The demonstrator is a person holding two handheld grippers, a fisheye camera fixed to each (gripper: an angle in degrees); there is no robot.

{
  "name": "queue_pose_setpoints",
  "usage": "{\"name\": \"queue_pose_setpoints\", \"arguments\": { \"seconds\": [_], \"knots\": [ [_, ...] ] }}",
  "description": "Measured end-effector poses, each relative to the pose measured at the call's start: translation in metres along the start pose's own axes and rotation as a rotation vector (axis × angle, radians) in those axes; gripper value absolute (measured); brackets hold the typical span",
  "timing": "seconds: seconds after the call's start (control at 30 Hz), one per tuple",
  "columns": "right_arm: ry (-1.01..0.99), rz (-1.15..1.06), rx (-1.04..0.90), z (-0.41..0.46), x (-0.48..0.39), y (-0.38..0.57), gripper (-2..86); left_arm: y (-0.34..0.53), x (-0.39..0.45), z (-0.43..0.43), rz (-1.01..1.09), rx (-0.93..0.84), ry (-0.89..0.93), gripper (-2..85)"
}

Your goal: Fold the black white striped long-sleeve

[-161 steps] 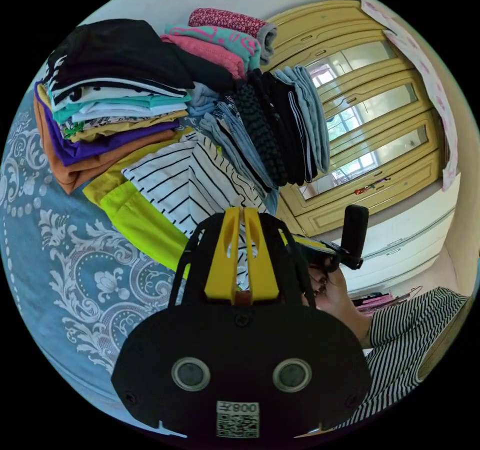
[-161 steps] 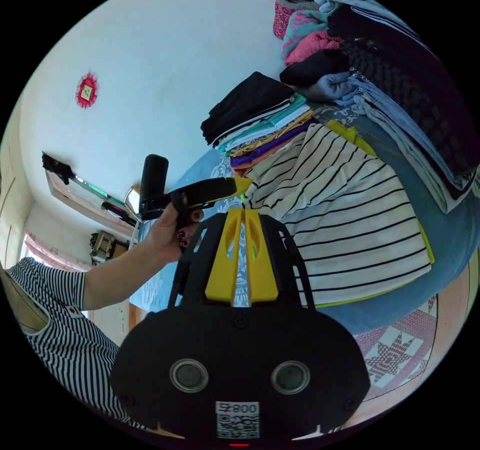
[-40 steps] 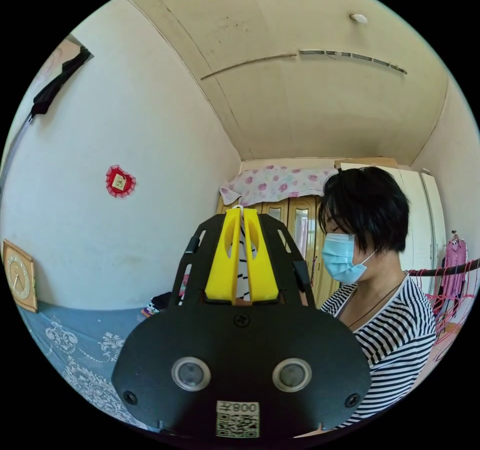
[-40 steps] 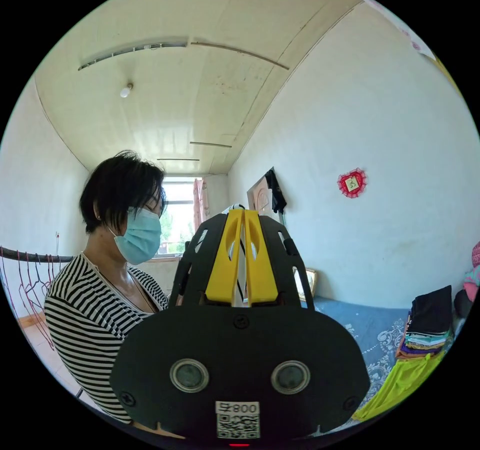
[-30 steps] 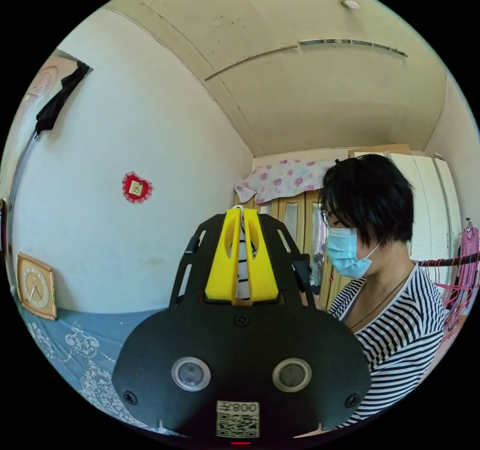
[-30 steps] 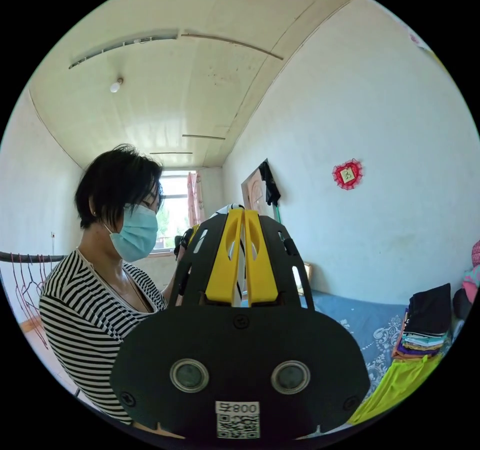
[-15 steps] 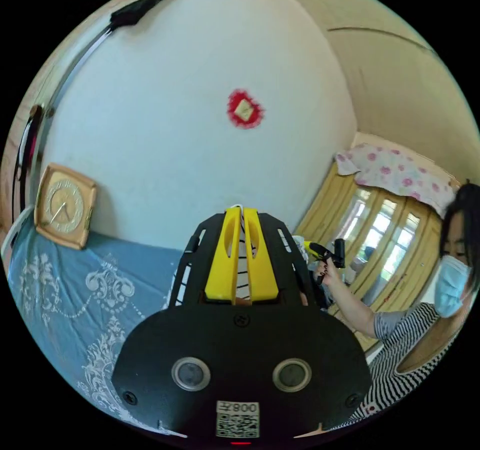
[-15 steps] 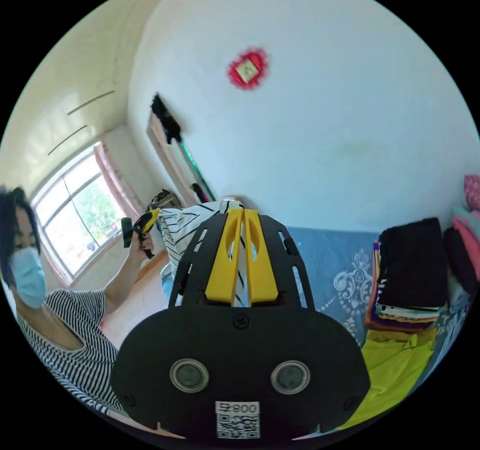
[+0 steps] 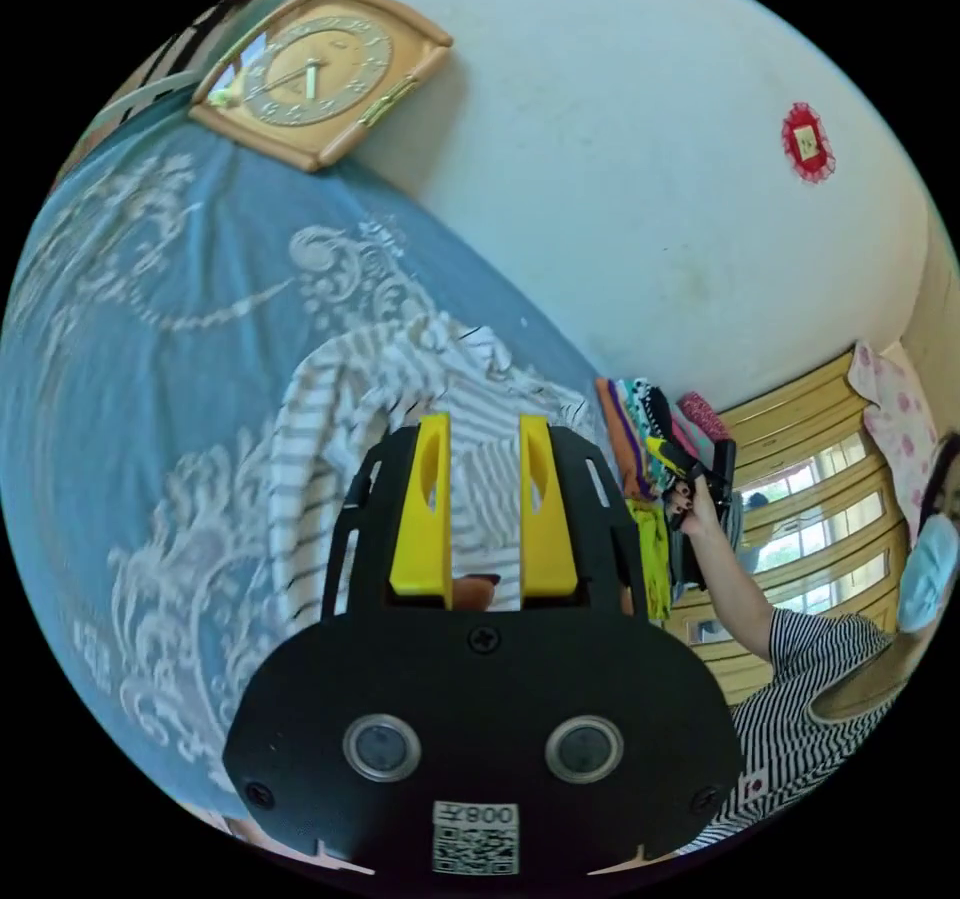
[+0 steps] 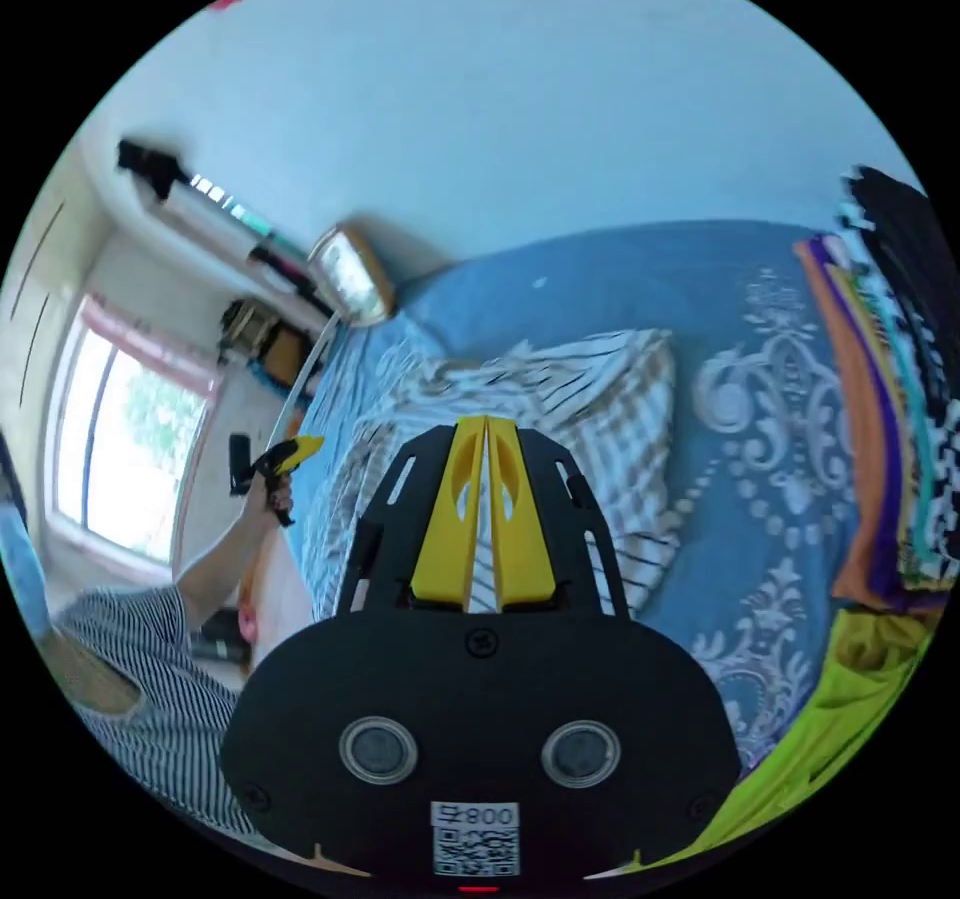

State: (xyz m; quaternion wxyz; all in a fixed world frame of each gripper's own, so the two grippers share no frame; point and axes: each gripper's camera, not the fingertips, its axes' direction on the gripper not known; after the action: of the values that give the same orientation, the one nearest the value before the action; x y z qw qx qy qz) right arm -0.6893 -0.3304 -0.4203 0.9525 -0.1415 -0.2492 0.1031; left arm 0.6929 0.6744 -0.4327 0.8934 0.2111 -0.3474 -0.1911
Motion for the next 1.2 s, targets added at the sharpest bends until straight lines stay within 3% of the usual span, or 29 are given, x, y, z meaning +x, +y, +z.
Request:
{"name": "queue_pose_setpoints", "arguments": {
  "seconds": [0.1, 0.27, 0.37, 0.47, 0.7, 0.93, 1.13, 1.2],
  "knots": [
    [0.022, -0.224, -0.123, 0.088, -0.095, 0.007, 4.2, 0.092, -0.019, -0.019, -0.064, -0.013, -0.073, 11.8],
    [0.247, -0.553, -0.329, 0.239, -0.228, 0.016, 7.4, 0.198, -0.016, -0.003, -0.122, -0.128, -0.219, 12.0],
    [0.301, -0.619, -0.391, 0.291, -0.264, 0.019, 7.1, 0.237, 0.001, 0.034, -0.104, -0.204, -0.235, 10.0],
    [0.375, -0.632, -0.452, 0.332, -0.282, 0.019, 4.3, 0.265, 0.027, 0.054, -0.076, -0.217, -0.368, 5.2],
    [0.428, -0.573, -0.471, 0.365, -0.295, 0.010, -0.3, 0.322, 0.075, 0.041, -0.060, -0.199, -0.317, 0.9],
    [0.309, -0.528, -0.358, 0.333, -0.297, 0.002, 0.4, 0.366, 0.119, -0.022, -0.059, -0.076, -0.350, 0.7],
    [0.316, -0.652, -0.492, 0.394, -0.313, 0.044, 6.6, 0.414, 0.140, -0.041, -0.105, -0.043, -0.500, 1.0],
    [0.352, -0.671, -0.528, 0.410, -0.311, 0.058, 7.2, 0.438, 0.142, -0.050, -0.161, -0.001, -0.477, 1.2]
  ]
}}
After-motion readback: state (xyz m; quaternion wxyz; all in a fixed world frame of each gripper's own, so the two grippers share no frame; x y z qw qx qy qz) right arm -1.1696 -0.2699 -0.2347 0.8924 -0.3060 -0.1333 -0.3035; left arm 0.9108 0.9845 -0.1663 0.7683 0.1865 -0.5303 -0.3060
